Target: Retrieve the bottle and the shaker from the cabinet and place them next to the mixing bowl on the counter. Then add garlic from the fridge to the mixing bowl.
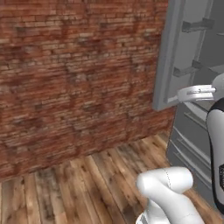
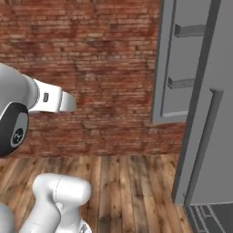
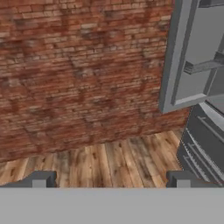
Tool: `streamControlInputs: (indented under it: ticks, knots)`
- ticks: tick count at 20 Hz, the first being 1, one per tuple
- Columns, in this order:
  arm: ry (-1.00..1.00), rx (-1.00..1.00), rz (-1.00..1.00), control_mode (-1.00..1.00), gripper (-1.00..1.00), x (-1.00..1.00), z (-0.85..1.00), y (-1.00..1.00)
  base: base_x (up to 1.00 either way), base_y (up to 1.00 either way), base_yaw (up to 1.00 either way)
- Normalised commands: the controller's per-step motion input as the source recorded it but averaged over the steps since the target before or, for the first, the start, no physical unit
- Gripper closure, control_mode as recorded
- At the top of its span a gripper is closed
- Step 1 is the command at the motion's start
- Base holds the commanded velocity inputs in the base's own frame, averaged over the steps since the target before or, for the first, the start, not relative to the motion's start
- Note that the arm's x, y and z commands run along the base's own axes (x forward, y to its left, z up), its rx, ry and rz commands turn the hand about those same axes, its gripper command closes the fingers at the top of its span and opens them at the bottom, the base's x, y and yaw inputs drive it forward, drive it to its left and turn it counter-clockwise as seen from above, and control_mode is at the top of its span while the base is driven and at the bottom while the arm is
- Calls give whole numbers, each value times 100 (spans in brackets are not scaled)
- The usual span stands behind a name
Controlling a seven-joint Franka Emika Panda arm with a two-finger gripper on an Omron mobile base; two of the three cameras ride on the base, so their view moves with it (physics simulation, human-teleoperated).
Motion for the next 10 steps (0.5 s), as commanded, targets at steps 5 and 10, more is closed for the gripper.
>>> streamControlInputs:
  ticks: [5, 10]
  knots:
    - [0, 0, 0, 100, -100, 0, 0, 0, 40, 53, -55]
    - [0, 0, 0, 100, -100, 0, 0, 0, 4, 2, -75]
